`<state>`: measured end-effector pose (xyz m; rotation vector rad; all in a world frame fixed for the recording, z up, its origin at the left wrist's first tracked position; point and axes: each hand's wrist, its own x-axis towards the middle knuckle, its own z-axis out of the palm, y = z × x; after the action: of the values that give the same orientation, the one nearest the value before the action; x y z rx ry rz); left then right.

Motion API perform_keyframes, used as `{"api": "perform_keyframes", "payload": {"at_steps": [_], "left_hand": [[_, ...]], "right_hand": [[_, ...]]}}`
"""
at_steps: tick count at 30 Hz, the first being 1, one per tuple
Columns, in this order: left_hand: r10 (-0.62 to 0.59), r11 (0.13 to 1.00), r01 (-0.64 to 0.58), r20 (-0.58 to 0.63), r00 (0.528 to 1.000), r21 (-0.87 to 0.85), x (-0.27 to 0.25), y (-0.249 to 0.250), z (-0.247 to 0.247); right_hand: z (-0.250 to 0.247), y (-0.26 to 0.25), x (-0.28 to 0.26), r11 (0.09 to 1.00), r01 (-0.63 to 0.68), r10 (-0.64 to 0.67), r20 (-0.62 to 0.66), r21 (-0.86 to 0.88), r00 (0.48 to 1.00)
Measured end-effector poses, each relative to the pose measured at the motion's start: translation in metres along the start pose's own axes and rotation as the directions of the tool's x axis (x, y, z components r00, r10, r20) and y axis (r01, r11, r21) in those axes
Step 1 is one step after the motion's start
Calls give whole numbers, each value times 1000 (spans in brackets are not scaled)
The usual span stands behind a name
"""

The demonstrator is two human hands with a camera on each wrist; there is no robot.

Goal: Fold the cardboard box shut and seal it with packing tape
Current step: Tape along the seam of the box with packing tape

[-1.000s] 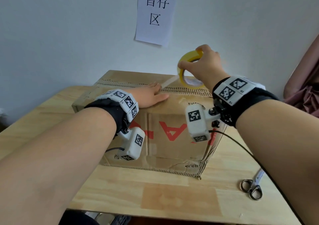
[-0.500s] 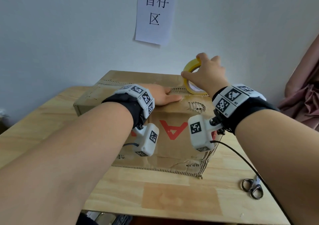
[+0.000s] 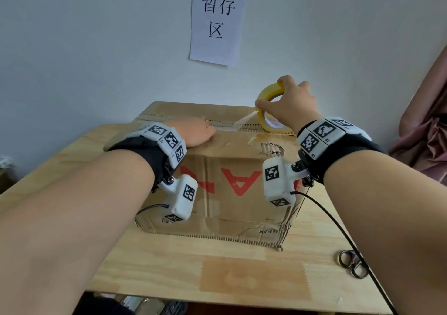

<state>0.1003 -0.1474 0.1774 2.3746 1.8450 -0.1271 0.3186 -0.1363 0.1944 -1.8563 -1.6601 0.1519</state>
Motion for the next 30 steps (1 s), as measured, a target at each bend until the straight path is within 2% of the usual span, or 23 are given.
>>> {"api": "perform_keyframes", "payload": {"at_steps": [3,7,11,14,21,24,30], "left_hand": [[52,998,-52,-24,998,-22,6,20,4],[169,983,-168,6,986,-75,5,52,10],[126,986,-128,-24,992,-107,8,33,7],[95,993,-98,-61,994,-62,10,24,7],[44,991,-51,59,997,124,17,43,8],[32,990,-41,68,997,138,17,51,8],[40,994,-43,34,999,99,15,50,12]], "right_hand": [[-1,3,-1,1000,-7,7,-3,-1,1000],[0,0,-4,999,14,-15,-9,-43,1000],[0,-3,-6,998,26,-27,-11,-61,1000],[0,-3,-6,997,31,-32,-12,-71,999],[-1,0,-7,996,58,-59,-14,-64,998],[0,2,-10,994,75,-77,-21,-82,997],[-2,-2,-10,997,45,-44,-21,67,999]]}}
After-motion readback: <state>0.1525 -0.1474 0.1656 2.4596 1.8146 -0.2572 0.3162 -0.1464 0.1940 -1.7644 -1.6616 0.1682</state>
